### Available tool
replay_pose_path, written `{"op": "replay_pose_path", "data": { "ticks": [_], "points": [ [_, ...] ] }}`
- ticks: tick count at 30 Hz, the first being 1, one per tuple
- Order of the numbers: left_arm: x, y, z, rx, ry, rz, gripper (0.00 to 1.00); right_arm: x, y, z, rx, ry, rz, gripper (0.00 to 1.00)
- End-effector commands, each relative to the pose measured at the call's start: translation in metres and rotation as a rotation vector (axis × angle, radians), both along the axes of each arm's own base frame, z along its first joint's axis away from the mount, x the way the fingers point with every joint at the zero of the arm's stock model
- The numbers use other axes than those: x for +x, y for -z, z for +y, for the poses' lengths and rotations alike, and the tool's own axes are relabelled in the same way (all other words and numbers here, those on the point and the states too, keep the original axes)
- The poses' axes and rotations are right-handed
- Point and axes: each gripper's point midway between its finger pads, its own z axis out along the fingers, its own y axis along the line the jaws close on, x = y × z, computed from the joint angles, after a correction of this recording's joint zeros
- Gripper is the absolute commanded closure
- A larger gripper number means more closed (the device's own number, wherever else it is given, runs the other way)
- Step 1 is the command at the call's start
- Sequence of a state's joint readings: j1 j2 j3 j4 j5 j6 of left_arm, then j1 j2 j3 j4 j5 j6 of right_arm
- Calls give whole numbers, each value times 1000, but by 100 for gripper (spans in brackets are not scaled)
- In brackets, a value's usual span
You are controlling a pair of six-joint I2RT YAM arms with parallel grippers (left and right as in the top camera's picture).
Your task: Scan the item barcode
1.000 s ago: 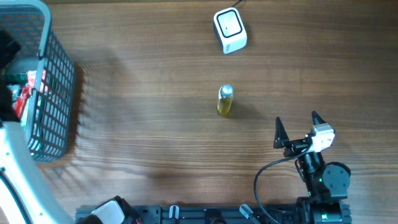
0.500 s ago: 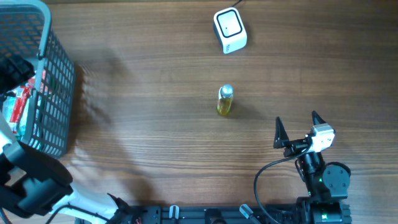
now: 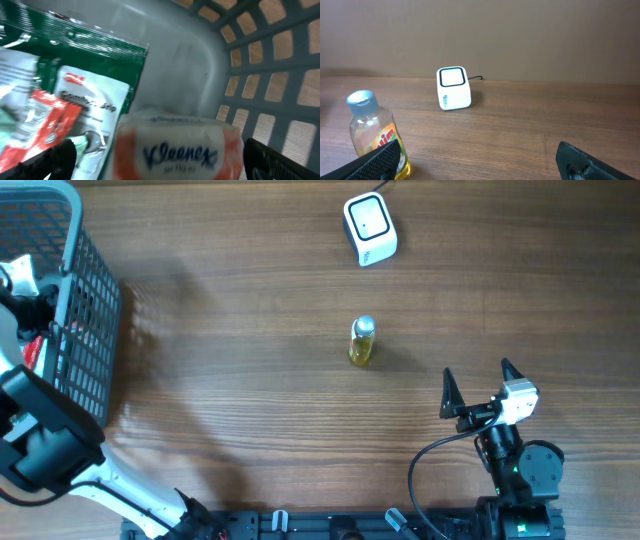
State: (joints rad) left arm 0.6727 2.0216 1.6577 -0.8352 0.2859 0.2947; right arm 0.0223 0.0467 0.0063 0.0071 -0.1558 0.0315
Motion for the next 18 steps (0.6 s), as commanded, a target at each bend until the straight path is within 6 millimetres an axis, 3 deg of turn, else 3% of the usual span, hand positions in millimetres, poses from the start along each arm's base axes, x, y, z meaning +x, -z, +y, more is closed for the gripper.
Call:
{"op": "replay_pose_path", "data": {
  "ticks": [1, 3, 8, 12, 16, 18],
  "points": [
    [0, 19, -8, -22, 52, 32, 0, 0, -1, -1, -3, 6, -5, 0],
    [0, 21, -7, -22, 50, 37, 0, 0, -1, -1, -3, 6, -5, 0],
    [-3, 23, -1, 10, 36, 60, 24, 0, -1, -1, -3, 6, -5, 0],
    [-3, 21, -1, 8, 29, 57, 51, 0, -1, -1, -3, 6, -5, 0],
    [3, -9, 4, 55, 27, -1, 54, 0, -1, -1, -3, 6, -5, 0],
    [9, -44, 9, 108, 22, -69, 53, 0, -1, -1, -3, 6, -5, 0]
  ]
}}
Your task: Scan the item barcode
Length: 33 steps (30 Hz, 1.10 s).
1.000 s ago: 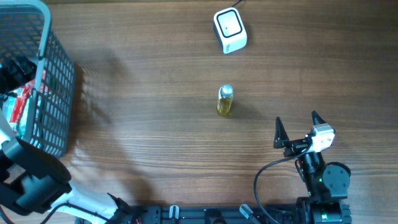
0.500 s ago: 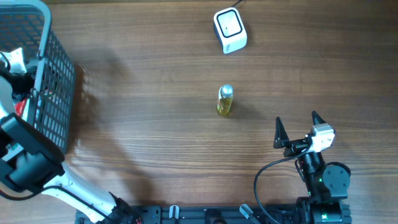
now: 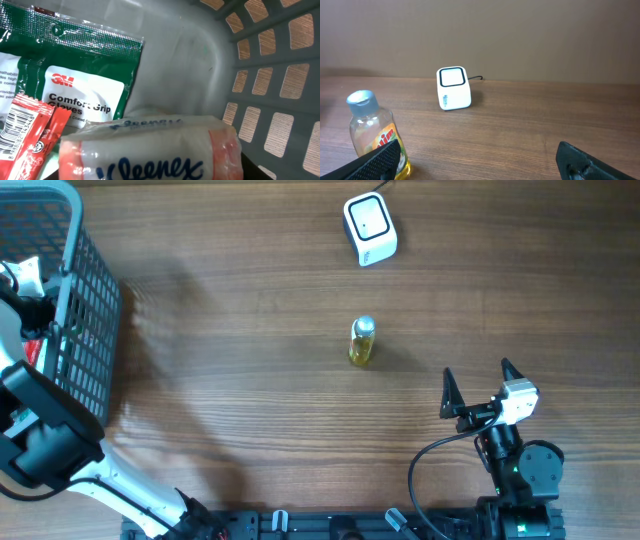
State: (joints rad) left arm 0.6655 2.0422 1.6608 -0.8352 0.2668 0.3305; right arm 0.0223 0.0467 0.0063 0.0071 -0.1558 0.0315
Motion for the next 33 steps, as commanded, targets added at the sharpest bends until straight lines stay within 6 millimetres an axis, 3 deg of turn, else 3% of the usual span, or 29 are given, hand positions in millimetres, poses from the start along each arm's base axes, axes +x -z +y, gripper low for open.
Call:
{"op": "replay_pose_path", "data": {
  "ticks": [1, 4, 7, 11, 13, 16, 21, 25, 30, 33],
  "points": [
    [11, -72, 11, 109, -20, -131, 53, 0, -1, -1, -3, 6, -5, 0],
    [13, -153, 13, 211, -54, -298, 52, 0, -1, -1, -3, 6, -5, 0],
    [3, -236, 4, 341, -55, -477, 51, 0, -1, -1, -3, 6, -5, 0],
    [-28, -317, -21, 333, -179, -674, 54, 0, -1, -1, -3, 6, -5, 0],
    [-44, -339, -45, 278, -202, -726, 56, 0, -1, -1, -3, 6, -5, 0],
    [-53, -351, -89, 182, -148, -756, 58, 0, -1, -1, -3, 6, -5, 0],
    [-44, -335, -177, 65, 56, -688, 59, 0, -1, -1, -3, 6, -5, 0],
    [-34, -288, -243, -7, 207, -520, 59, 0, -1, -1, -3, 6, -5, 0],
    [-26, -191, -341, -88, 432, -250, 60, 0, -1, -1, -3, 6, -5, 0],
    [-24, -135, -376, -46, 470, -116, 59, 0, -1, -1, -3, 6, -5, 0]
  ]
}}
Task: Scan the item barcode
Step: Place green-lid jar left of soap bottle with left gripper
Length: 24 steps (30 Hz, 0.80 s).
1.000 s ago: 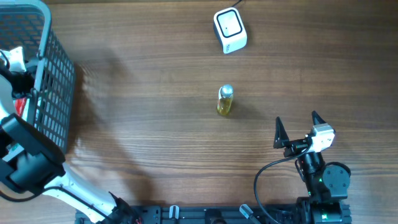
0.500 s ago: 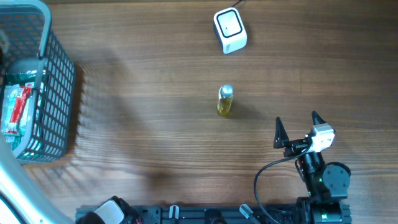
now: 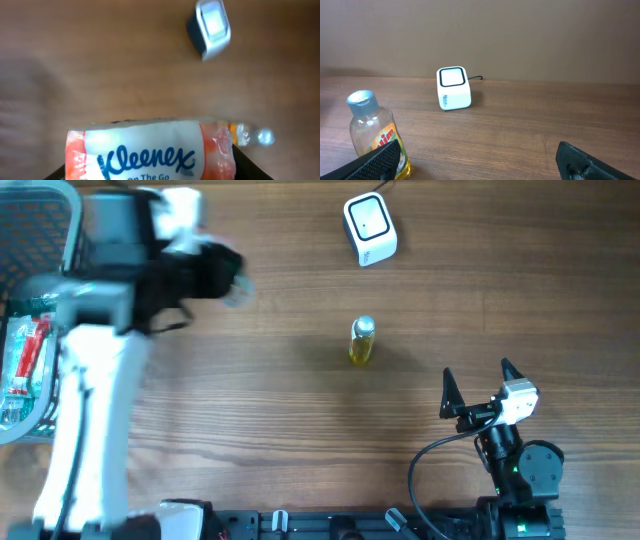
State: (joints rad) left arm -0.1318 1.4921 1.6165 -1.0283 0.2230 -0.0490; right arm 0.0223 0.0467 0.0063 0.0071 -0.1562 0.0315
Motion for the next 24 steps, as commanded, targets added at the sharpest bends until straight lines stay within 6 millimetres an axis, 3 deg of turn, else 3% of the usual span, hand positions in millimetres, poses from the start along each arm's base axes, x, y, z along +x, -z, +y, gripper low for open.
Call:
{"op": "replay_pose_path", "data": {
  "ticks": [1, 2, 3, 5, 9, 17, 24],
  "points": [
    [0, 71, -46, 79, 26, 152, 59, 0, -1, -2, -3, 7, -5, 0],
    [-1, 84, -59, 75, 34, 175, 58, 0, -1, -2, -3, 7, -5, 0],
    [-4, 107, -86, 64, 54, 209, 58, 0, -1, -2, -3, 7, -5, 0],
    [-6, 129, -109, 73, 63, 224, 58, 0, -1, -2, -3, 7, -5, 0],
    [-18, 163, -132, 185, 0, 209, 56, 0, -1, -2, -3, 7, -5, 0],
    [-27, 192, -133, 264, -68, 141, 55, 0, -1, -2, -3, 7, -5, 0],
    [-27, 195, -133, 248, -65, 150, 55, 0, -1, -2, -3, 7, -5, 0]
  ]
}}
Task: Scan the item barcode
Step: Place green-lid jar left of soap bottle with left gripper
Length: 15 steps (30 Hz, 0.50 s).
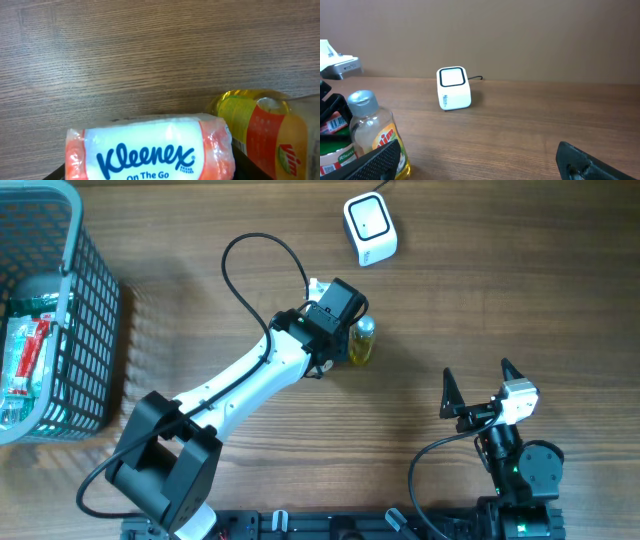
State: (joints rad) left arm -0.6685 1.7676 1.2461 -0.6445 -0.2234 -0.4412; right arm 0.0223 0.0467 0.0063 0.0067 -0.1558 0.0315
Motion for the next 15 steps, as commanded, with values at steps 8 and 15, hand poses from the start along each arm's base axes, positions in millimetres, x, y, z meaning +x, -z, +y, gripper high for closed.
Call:
{"op": "replay_pose_path", "data": {
  "ticks": [8, 15],
  "points": [
    [3, 3, -4, -73, -33, 14, 53, 0, -1, -1, -3, 6, -6, 0],
    [-4, 21, 2, -66, -33, 26, 44, 0, -1, -1, -3, 6, -5, 0]
  ]
}}
